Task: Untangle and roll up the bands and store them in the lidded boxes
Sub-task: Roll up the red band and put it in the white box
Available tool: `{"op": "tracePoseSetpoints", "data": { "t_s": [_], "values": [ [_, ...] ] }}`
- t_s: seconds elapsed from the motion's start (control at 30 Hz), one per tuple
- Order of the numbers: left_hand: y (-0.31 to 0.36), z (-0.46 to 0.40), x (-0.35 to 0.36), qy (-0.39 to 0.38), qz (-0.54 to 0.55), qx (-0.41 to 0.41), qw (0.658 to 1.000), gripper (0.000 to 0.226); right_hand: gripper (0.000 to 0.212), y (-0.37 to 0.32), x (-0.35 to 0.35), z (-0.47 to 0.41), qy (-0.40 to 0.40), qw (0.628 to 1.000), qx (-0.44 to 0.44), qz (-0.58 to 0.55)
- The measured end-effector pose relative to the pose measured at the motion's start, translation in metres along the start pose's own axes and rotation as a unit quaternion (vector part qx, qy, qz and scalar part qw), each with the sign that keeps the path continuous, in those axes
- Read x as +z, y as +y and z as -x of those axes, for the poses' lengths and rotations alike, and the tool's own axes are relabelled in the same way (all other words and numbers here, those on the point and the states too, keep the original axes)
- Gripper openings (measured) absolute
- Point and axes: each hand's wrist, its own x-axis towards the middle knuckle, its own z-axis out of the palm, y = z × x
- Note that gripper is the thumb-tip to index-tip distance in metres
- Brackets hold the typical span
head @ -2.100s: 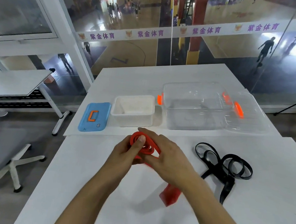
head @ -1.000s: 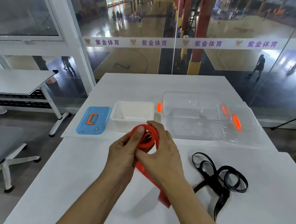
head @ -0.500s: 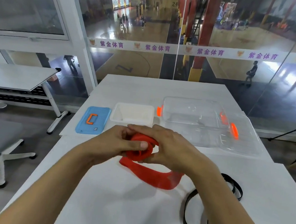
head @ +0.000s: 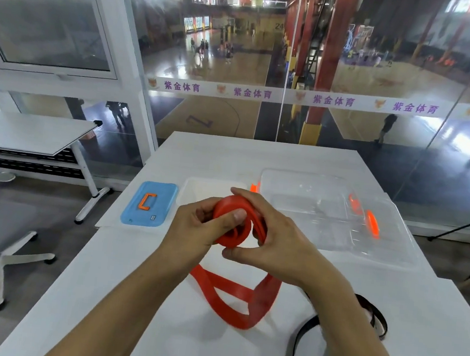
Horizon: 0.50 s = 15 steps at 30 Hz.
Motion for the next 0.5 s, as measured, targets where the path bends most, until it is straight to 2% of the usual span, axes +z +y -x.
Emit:
{"op": "tracePoseSetpoints", "data": {
  "t_s": [0.17,0.3,0.4,0.5],
  "values": [
    [-0.004,-0.002,0.01,0.076,0.074,-0.025,0.994,0.04,0.096,0.004,0.028,0.01,0.077,0.995,0.006,-0.065],
    [-0.011,-0.001,0.022,0.113,0.062,-0.037,0.991,0.025,0.094,-0.001,0.057,0.013,0.168,0.982,0.04,-0.072],
    [-0.014,0.002,0.028,0.118,0.063,-0.046,0.99,0.023,0.083,-0.001,0.067,0.011,0.213,0.973,0.065,-0.061],
    [-0.02,0.003,0.025,0.091,0.044,-0.068,0.992,0.032,0.074,0.003,0.065,0.01,0.205,0.975,0.077,-0.039]
  ]
}}
